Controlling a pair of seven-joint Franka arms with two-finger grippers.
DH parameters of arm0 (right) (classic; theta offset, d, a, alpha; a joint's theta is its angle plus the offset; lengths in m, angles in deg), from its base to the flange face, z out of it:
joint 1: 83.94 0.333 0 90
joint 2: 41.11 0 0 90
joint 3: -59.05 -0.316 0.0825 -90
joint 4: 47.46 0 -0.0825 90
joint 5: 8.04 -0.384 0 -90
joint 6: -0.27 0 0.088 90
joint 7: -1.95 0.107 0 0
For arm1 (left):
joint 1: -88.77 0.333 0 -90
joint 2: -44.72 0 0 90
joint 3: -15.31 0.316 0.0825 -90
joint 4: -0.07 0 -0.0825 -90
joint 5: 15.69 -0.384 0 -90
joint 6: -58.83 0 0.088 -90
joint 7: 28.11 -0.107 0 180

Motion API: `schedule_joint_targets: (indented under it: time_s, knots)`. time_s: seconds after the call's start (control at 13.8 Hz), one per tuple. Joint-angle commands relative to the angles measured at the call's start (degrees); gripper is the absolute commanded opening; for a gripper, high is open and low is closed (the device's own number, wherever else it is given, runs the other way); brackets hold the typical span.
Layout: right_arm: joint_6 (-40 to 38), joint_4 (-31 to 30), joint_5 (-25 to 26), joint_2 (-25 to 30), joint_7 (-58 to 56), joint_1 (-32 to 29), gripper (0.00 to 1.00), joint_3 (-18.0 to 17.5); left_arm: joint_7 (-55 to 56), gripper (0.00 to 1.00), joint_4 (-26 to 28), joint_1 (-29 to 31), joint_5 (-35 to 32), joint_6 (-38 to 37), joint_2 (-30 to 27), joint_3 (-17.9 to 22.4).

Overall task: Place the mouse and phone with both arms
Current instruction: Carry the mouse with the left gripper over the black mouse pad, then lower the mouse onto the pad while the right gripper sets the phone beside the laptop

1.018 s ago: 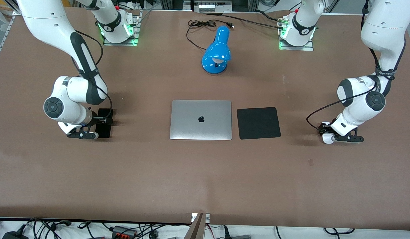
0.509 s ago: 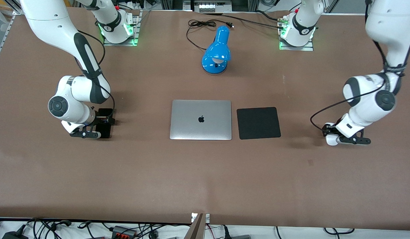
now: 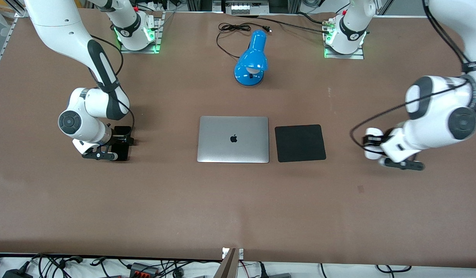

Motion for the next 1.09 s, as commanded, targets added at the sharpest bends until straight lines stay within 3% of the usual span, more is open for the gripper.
schedule_joint_targets:
  time_s: [0.0,0.07,0.15,0.44,0.65,0.73,1.02]
  knots:
    - [1.2,-1.0,-0.8,0.7,-0.4,0.2,0.65,0.0,8.1,0.34,-1.4,-2.4,-0.3,-0.4,3.9,-4.5]
    - [1.0,-0.5,-0.8,1.0,0.0,0.4,0.36,0.0,11.6,0.34,-1.0,-4.9,-0.4,2.1,4.8,-4.5]
    - [0.8,0.0,-0.8,1.1,0.6,0.8,0.2,-1.0,13.8,0.34,-0.2,-6.6,-0.4,5.0,5.7,-4.4]
    - [-0.7,6.8,-0.8,0.3,5.5,1.3,0.16,-6.3,20.5,0.34,6.1,-10.8,-1.4,19.5,9.3,-4.0]
    - [-5.1,17.1,-0.9,-4.9,7.3,1.5,0.15,-12.2,29.0,0.34,8.8,-12.3,-10.0,24.9,11.1,-4.1]
    - [-5.5,18.5,-0.8,-6.1,12.7,1.7,0.15,-13.4,31.7,0.34,9.2,-13.0,-12.8,25.8,11.6,-4.2]
    - [-4.6,19.9,-0.7,-9.6,19.2,4.8,0.15,-13.8,38.2,0.34,9.6,-13.6,-18.5,29.6,14.2,-4.2]
